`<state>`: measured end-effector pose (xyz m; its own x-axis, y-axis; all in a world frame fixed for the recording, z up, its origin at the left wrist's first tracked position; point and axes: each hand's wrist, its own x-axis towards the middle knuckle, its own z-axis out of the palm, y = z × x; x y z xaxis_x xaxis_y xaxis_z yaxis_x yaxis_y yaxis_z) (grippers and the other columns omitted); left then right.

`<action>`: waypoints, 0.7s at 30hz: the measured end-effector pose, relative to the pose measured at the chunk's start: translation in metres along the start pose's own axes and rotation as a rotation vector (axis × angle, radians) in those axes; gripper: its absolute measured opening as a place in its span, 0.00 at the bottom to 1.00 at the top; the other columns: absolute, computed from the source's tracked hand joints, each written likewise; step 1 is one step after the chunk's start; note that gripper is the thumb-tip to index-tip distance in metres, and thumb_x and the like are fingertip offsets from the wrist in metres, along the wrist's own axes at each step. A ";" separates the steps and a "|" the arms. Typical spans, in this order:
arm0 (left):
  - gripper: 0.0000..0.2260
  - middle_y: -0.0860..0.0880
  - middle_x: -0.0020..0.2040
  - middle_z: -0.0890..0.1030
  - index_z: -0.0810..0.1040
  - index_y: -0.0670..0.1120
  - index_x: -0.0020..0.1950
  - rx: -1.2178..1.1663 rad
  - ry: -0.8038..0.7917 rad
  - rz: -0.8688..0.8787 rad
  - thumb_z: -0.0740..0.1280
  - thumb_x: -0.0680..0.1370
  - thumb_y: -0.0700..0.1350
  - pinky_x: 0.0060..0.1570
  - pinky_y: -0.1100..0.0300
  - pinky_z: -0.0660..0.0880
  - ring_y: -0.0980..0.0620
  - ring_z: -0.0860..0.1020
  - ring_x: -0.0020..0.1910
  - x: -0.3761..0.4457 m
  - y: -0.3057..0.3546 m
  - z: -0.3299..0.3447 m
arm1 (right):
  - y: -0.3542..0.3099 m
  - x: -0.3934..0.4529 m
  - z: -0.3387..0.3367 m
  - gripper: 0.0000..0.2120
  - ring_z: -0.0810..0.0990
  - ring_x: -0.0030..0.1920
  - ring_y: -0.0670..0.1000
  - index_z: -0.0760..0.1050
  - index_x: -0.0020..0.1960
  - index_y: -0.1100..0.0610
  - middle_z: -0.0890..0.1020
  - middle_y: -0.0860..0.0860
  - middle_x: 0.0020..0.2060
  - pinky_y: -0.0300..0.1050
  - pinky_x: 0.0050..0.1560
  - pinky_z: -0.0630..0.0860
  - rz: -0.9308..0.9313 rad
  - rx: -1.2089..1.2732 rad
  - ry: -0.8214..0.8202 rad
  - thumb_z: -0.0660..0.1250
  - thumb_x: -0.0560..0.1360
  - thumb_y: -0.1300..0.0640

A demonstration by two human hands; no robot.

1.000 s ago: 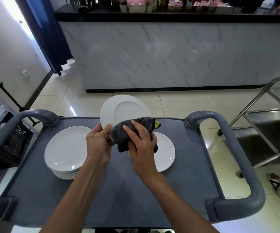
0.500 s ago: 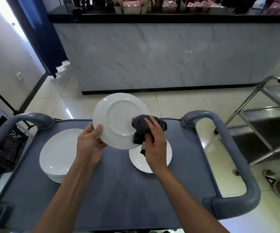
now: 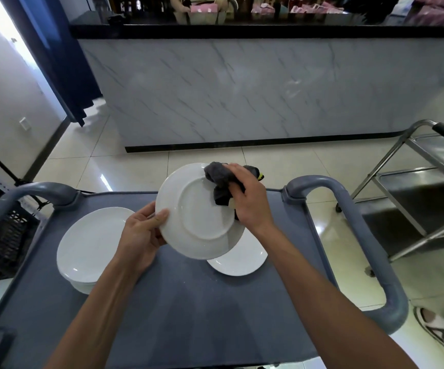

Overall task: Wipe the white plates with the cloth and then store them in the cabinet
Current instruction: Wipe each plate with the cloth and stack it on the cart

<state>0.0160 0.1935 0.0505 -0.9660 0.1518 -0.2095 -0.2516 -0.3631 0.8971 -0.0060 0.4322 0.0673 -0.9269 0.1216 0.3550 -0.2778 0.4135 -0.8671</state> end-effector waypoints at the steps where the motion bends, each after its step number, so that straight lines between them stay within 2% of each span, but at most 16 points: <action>1: 0.18 0.45 0.48 0.86 0.81 0.43 0.64 0.011 -0.005 0.002 0.69 0.74 0.42 0.34 0.58 0.80 0.49 0.83 0.40 0.000 0.000 0.000 | -0.002 0.003 0.001 0.20 0.73 0.67 0.47 0.76 0.67 0.56 0.79 0.48 0.65 0.50 0.72 0.67 -0.008 -0.030 -0.014 0.61 0.78 0.68; 4: 0.18 0.44 0.49 0.86 0.82 0.42 0.63 0.045 -0.017 0.010 0.69 0.74 0.42 0.33 0.57 0.79 0.49 0.83 0.41 0.001 -0.001 0.006 | -0.012 0.007 0.008 0.20 0.72 0.70 0.51 0.76 0.69 0.54 0.77 0.50 0.67 0.58 0.71 0.64 -0.045 -0.150 -0.073 0.62 0.79 0.67; 7: 0.17 0.44 0.49 0.86 0.82 0.42 0.62 0.061 -0.029 0.015 0.70 0.73 0.42 0.32 0.57 0.79 0.49 0.83 0.41 0.000 -0.004 0.014 | -0.024 0.004 0.021 0.21 0.70 0.72 0.51 0.75 0.69 0.52 0.76 0.51 0.69 0.60 0.71 0.61 -0.113 -0.262 -0.130 0.62 0.79 0.64; 10: 0.16 0.41 0.53 0.86 0.83 0.43 0.61 0.075 -0.025 0.023 0.70 0.73 0.43 0.36 0.55 0.81 0.46 0.84 0.45 0.000 -0.007 0.016 | -0.029 -0.002 0.032 0.20 0.68 0.72 0.50 0.75 0.70 0.51 0.74 0.51 0.70 0.62 0.72 0.56 -0.179 -0.345 -0.169 0.62 0.79 0.63; 14: 0.15 0.40 0.56 0.85 0.84 0.44 0.61 0.075 -0.008 0.031 0.70 0.74 0.43 0.42 0.52 0.82 0.42 0.84 0.50 0.001 -0.010 0.012 | -0.027 -0.014 0.039 0.20 0.68 0.73 0.51 0.76 0.68 0.51 0.74 0.52 0.70 0.65 0.72 0.55 -0.219 -0.348 -0.176 0.62 0.79 0.63; 18: 0.13 0.40 0.53 0.85 0.86 0.46 0.56 0.049 0.027 0.035 0.70 0.72 0.43 0.42 0.52 0.82 0.44 0.84 0.48 0.000 -0.013 0.012 | -0.024 -0.032 0.042 0.20 0.67 0.74 0.51 0.76 0.68 0.52 0.74 0.52 0.71 0.65 0.73 0.55 -0.219 -0.326 -0.190 0.61 0.78 0.63; 21: 0.13 0.37 0.53 0.85 0.85 0.43 0.57 0.037 0.047 0.027 0.69 0.74 0.40 0.41 0.52 0.82 0.41 0.84 0.48 0.001 -0.017 0.011 | -0.020 -0.046 0.041 0.21 0.67 0.74 0.52 0.77 0.68 0.53 0.73 0.53 0.72 0.65 0.72 0.57 -0.211 -0.307 -0.202 0.62 0.77 0.65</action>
<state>0.0202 0.2098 0.0397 -0.9744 0.0985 -0.2023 -0.2238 -0.3323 0.9162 0.0319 0.3817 0.0536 -0.8972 -0.1606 0.4114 -0.4067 0.6635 -0.6280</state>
